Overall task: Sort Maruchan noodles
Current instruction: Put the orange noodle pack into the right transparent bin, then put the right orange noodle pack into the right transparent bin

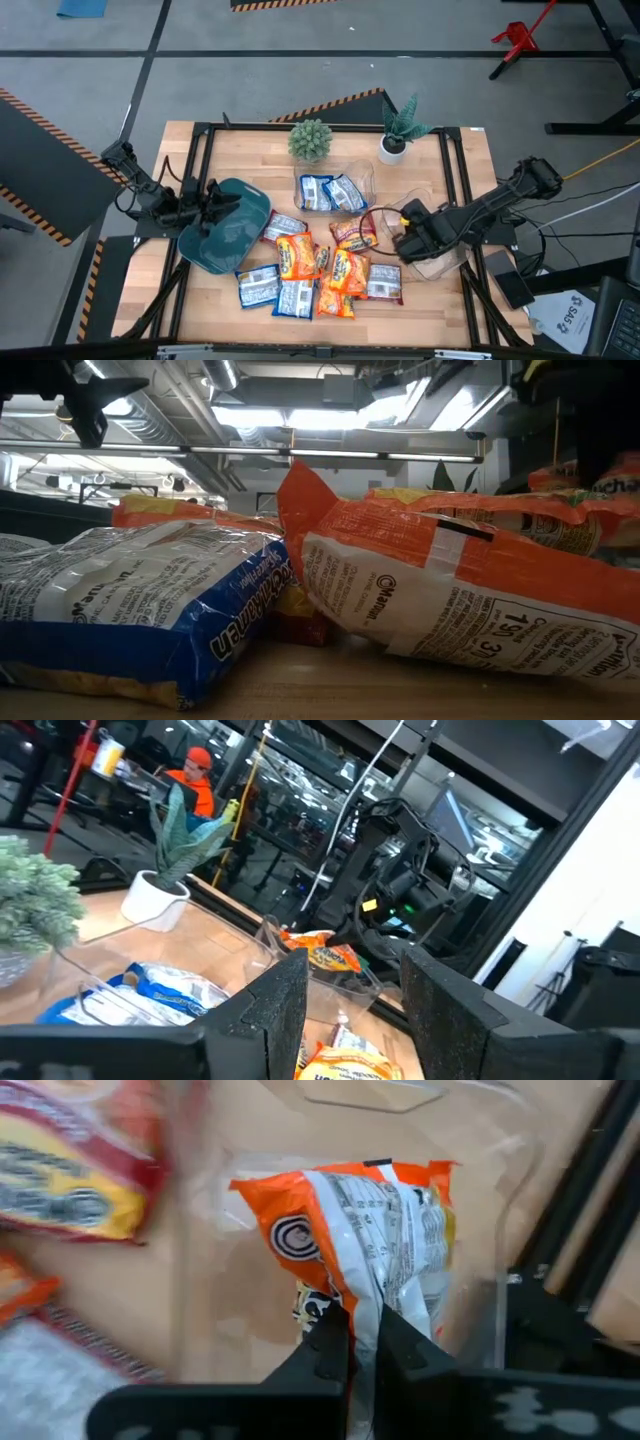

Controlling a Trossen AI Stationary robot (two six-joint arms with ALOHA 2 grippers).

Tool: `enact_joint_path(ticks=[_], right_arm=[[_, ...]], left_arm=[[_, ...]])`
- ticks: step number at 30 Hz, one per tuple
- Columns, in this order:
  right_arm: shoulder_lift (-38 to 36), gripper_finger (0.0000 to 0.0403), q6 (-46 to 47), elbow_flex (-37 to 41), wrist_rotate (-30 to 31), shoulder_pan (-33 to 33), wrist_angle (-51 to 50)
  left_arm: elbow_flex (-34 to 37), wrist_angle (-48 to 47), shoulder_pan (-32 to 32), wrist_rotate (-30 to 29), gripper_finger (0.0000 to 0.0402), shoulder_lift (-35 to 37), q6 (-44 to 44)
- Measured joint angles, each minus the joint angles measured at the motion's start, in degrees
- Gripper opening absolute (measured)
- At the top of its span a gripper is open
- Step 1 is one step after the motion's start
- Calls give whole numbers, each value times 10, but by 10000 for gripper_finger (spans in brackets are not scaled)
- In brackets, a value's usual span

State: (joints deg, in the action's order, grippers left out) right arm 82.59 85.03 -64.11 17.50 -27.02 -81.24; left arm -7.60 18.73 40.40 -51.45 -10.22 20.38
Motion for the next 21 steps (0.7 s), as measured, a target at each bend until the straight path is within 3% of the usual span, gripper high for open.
enact_joint_path(ticks=[9,21], right_arm=[[0,26,-52,37,9,28,55],[5,165,-82,25,35,31,65]], left_arm=[[0,-3,0,-5,154,0,0],[0,-33,0,-20,154,0,7]])
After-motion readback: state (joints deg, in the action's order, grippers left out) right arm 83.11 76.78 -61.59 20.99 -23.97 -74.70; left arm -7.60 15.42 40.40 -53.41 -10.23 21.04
